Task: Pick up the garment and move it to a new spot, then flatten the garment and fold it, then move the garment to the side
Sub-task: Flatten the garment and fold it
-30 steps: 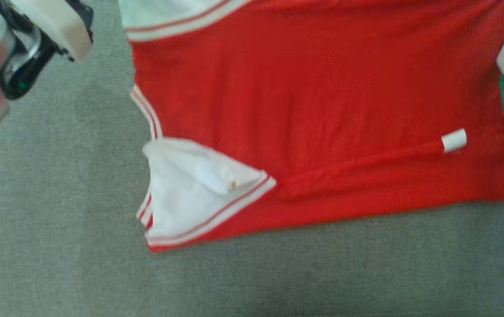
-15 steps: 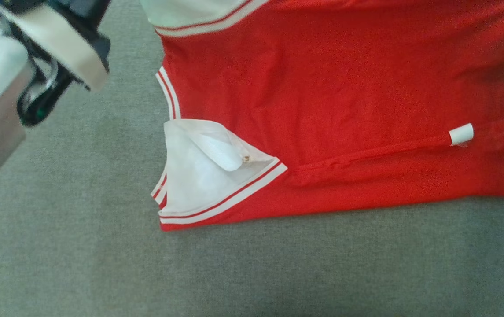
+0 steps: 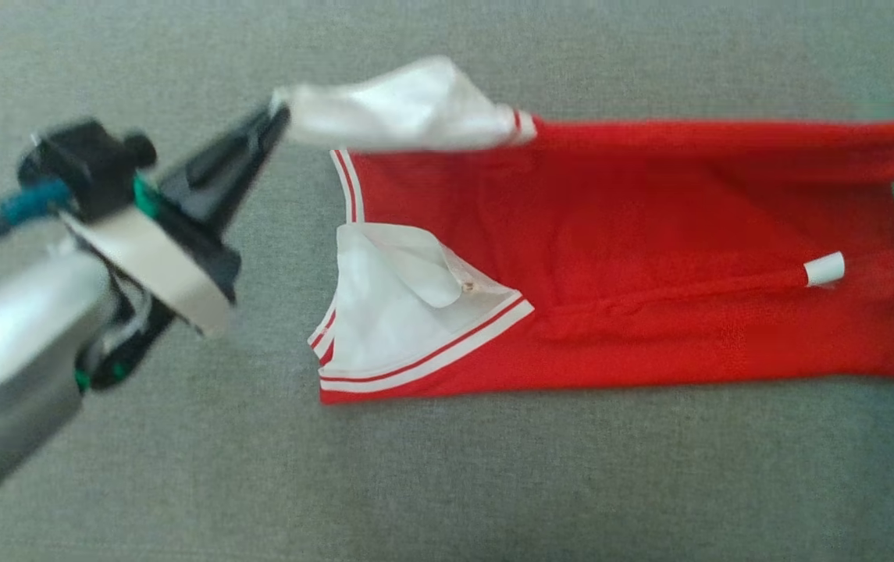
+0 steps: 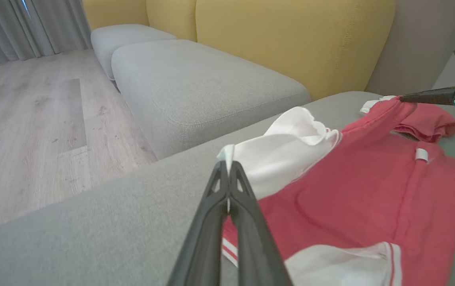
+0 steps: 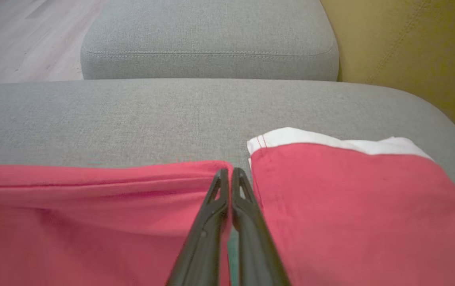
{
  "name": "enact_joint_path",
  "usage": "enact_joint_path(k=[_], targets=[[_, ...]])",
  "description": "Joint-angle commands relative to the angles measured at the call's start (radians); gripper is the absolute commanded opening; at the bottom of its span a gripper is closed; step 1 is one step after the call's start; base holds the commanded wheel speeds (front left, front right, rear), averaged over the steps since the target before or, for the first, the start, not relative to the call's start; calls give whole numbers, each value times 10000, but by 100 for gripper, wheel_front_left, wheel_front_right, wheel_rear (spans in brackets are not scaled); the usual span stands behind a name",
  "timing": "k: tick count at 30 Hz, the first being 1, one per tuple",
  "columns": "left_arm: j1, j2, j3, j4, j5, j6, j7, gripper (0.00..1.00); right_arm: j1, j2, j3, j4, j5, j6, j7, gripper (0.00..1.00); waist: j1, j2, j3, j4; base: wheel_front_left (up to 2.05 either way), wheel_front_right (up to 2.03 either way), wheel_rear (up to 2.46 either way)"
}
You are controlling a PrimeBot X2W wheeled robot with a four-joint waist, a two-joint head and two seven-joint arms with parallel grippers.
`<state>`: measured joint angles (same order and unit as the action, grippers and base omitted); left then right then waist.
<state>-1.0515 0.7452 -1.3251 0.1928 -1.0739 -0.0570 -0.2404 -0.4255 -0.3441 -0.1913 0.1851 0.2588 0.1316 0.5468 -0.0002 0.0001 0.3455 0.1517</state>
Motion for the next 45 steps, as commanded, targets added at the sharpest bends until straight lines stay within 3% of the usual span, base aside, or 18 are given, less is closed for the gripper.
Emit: enact_joint_path(k=[1, 9, 14, 20, 34, 35, 36, 37, 39, 45], targets=[[-18, 581, 477, -359, 26, 203, -122, 0, 203, -238, -58, -533, 92, -9, 53, 0, 2, -1, -152, 78, 0, 0, 0], [1912, 968, 465, -1868, 148, 1212, -183, 0, 1551, -2, -541, -1207, 217, -9, 229, 0, 2, -1, -398, 132, 0, 0, 0], [3008, 797, 462, -2154, 181, 1590, -202, 0, 2349, 249, -772, -1526, 286, -9, 279, 0, 2, -1, -401, 172, 0, 0, 0], [3639, 500, 729, -1978, 289, 1705, -210, 0, 2931, 571, -1007, -1803, 387, -9, 220, 0, 2, -1, -284, 138, 0, 0, 0], [4697, -183, 1696, -948, 919, 1303, -213, 0, 3268, 1087, -1018, -1652, 342, -9, 20, 0, 2, -1, -96, -60, 0, 0, 0], [4755, -224, 1742, -914, 958, 1297, -213, 0, 3268, 1102, -1014, -1602, 343, -9, -1, 14, 2, -1, -124, -70, 0, 0, 0], [4820, -271, 1781, -880, 998, 1303, -213, 0, 3273, 1120, -1014, -1546, 345, -9, -30, 45, 2, -1, -163, -80, 0, 0, 0], [4901, -329, 1817, -837, 1015, 1310, -213, 28, 3271, 1148, -1037, -1488, 345, -9, -83, 100, 2, -1, -211, -91, 0, 0, 0], [5054, -478, 1987, -763, 1055, 1373, -213, 100, 3256, 1208, -1065, -1407, 333, -9, -272, 100, 2, -1, -320, -115, 0, 0, 0], [6032, -1191, 3267, -787, 1934, 2244, -213, 100, 3418, 1793, -1042, -1501, 505, -9, -1389, 100, 2, -1, -991, -233, 0, 0, 0]])
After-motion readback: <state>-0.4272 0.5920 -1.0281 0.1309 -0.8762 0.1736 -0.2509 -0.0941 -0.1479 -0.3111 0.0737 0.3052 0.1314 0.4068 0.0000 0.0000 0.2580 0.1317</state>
